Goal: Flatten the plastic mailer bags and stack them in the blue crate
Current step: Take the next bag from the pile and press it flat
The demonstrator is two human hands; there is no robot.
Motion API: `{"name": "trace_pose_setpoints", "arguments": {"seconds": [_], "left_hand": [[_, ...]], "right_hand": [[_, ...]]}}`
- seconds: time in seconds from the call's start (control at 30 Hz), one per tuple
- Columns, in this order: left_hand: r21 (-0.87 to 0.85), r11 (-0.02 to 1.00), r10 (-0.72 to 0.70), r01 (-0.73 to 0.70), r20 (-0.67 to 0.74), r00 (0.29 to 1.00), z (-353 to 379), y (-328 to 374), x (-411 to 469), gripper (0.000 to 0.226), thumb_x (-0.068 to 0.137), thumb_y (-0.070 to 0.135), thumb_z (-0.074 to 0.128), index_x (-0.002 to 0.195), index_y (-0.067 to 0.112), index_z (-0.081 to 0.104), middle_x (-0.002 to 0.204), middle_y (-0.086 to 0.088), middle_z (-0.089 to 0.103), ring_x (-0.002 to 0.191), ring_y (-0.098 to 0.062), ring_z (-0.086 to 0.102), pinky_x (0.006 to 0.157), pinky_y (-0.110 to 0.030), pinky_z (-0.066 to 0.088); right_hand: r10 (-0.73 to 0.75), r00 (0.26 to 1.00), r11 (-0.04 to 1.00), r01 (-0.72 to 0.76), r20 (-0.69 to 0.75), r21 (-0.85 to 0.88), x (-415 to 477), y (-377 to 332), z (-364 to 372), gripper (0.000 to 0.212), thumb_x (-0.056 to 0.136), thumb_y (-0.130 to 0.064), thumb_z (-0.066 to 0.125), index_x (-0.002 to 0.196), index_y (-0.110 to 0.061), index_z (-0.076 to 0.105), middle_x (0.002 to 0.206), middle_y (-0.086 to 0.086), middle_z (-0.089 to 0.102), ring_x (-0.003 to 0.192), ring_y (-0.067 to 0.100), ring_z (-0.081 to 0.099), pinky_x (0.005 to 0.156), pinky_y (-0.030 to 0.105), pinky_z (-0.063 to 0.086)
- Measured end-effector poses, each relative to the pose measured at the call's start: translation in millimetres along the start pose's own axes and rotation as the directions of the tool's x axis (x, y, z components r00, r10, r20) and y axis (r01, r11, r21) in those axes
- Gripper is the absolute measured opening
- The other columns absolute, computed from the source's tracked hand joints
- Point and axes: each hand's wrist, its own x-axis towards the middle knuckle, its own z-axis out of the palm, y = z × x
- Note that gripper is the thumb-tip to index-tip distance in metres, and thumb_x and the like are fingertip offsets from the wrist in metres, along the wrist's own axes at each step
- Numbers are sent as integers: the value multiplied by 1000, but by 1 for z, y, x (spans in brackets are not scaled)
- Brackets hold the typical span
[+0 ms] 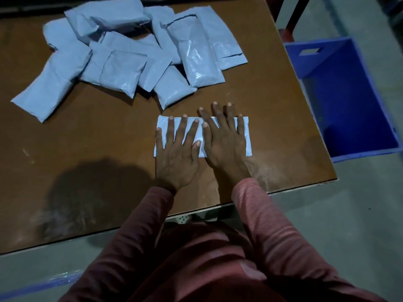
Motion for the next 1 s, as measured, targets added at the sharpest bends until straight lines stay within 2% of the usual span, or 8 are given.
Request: {"name": "trace_pose_setpoints", "arguments": {"seconds": [0.1,0.2,0.3,0.43,0.63,0.8,1.0], "left_hand": [[-70,996,-58,56,-29,998,-10,5,14,59,110,45,9,164,30,25,172,0,21,161,-24,9,128,-53,7],[-69,998,7,-13,-88,996,-17,8,42,55,112,40,15,161,25,35,168,-4,32,159,-27,20,127,-53,16],[-1,997,82,-82,-45,996,-7,-5,47,54,113,38,17,164,24,28,171,-5,25,159,-26,18,128,-51,16],[37,997,63,-62,-16,998,-3,-10,43,58,112,38,14,166,15,16,173,-4,13,161,-22,7,128,-50,14],[9,1000,21,-21,-54,998,-3,-7,42,59,112,34,24,164,5,18,172,-10,17,160,-22,11,128,-50,16],[70,997,21,-20,-1,1000,1,-6,47,63,111,37,12,165,5,12,173,-11,12,161,-23,9,129,-49,11],[70,997,32,-30,-21,999,0,-7,44,64,110,38,12,164,4,14,173,-12,13,161,-24,9,129,-49,9]], "right_hand": [[24,1000,1000,-24,12,-3,1,-4,-1,48,111,-38,25,158,-41,31,169,-5,22,159,22,5,124,54,14],[35,999,999,-35,24,-11,1,-4,-1,47,112,-39,24,159,-40,29,170,-6,20,159,21,4,124,53,12],[23,999,1000,-22,29,-10,1,-1,2,47,112,-38,23,158,-38,32,170,-6,19,159,22,3,124,54,12],[23,999,1000,-23,28,-7,2,1,5,49,112,-37,24,161,-35,26,171,-5,17,159,23,3,124,55,13],[84,993,996,-81,87,-37,4,-4,7,55,111,-37,19,164,-25,15,172,-3,7,159,23,-3,125,55,8],[84,994,996,-83,69,-27,7,-5,6,55,110,-37,19,164,-23,19,172,-2,11,159,23,0,126,55,8],[43,995,999,-42,87,-15,16,1,6,61,108,-43,19,162,-16,27,170,3,20,158,24,10,126,57,4]]}}
